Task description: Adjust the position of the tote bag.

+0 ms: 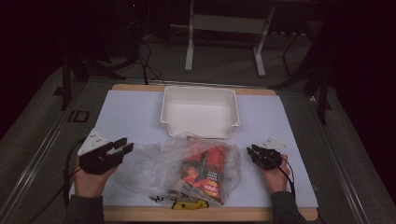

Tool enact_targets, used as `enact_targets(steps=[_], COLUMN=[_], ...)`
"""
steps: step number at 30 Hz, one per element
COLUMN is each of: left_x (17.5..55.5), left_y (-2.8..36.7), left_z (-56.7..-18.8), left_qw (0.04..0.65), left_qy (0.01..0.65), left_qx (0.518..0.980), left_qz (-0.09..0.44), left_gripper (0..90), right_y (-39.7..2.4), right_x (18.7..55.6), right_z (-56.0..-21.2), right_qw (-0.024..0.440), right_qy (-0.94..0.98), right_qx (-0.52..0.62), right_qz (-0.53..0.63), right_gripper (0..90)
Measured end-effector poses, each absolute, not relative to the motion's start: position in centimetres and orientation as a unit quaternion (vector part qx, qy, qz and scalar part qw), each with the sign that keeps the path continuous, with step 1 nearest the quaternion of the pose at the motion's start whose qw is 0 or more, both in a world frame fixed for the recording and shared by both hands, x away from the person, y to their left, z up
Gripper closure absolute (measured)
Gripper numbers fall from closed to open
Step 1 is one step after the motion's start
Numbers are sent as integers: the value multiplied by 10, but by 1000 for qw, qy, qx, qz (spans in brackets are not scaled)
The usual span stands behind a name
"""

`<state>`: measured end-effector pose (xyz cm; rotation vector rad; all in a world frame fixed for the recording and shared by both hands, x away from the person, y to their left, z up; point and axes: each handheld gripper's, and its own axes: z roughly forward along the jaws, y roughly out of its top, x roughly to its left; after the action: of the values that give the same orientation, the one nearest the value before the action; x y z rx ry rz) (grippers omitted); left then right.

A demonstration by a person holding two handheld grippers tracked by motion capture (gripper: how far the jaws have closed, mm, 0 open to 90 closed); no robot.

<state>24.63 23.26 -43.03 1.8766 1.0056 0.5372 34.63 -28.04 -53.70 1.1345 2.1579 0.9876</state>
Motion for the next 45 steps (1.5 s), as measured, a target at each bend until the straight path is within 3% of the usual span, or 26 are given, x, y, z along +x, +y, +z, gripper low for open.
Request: enact_targets(steps=[9,14,17,19,22,24,36,45], left_x=[257,264,268,268,267,266,268,263], left_y=[210,203,202,201,199,198,170,142], left_z=[-472,-489,-495,-497,-493,-489,-472,-454], left_qw=[396,358,353,348,360,372,400,437], left_qy=[415,420,425,416,411,409,381,326], left_qx=[804,820,822,829,827,822,821,827], left_qz=[157,150,140,132,131,135,144,134], left_gripper=[543,456,458,566,820,868,875,876], right_y=[-283,-282,-282,-283,-285,-286,-261,-221], right_x=[345,343,341,339,336,335,321,307], right_z=[-536,-535,-534,-531,-524,-520,-487,-464], right_qw=[249,252,254,254,258,257,254,242], right_qy=[789,791,792,790,786,786,797,820], right_qx=[419,416,413,412,408,405,346,274], right_qz=[374,371,371,376,386,392,424,440], right_gripper=[705,691,685,684,681,677,649,620])
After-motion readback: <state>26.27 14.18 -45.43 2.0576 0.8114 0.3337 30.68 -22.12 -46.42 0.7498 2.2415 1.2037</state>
